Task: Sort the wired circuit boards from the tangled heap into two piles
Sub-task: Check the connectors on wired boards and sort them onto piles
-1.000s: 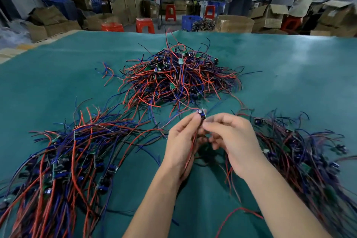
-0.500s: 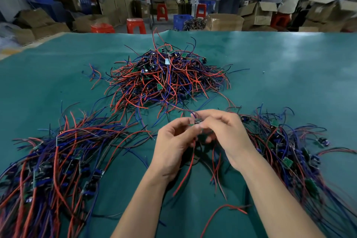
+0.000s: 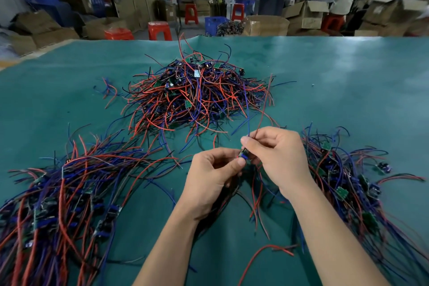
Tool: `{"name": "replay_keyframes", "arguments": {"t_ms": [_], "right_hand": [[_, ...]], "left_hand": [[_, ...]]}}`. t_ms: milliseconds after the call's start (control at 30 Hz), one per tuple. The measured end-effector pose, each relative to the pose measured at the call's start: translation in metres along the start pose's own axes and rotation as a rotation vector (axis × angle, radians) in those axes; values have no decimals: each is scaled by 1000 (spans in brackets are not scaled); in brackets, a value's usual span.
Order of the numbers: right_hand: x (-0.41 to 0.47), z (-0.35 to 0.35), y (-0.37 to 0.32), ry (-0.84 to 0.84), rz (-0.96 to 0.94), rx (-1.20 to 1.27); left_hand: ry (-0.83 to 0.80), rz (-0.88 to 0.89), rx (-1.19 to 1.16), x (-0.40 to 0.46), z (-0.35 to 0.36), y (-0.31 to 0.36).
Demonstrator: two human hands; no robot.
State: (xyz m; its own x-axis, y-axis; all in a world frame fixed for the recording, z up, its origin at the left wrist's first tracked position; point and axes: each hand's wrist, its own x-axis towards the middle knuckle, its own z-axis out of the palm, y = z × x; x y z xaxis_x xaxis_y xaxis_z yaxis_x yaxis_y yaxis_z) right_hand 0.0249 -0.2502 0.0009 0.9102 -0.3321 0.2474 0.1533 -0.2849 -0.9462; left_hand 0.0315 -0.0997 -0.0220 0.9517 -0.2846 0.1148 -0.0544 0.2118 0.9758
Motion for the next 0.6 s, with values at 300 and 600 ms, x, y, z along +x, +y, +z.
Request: {"name": "replay_keyframes", "arguments": {"t_ms": [300,600], "right_hand": [[6,-14,1,371,-262,-279],[17,-40,-5,805,-96,132]], "left_hand": [[-6,-38,-61,-1,2,2],[86,-27,-132,1,0,-1]]}}
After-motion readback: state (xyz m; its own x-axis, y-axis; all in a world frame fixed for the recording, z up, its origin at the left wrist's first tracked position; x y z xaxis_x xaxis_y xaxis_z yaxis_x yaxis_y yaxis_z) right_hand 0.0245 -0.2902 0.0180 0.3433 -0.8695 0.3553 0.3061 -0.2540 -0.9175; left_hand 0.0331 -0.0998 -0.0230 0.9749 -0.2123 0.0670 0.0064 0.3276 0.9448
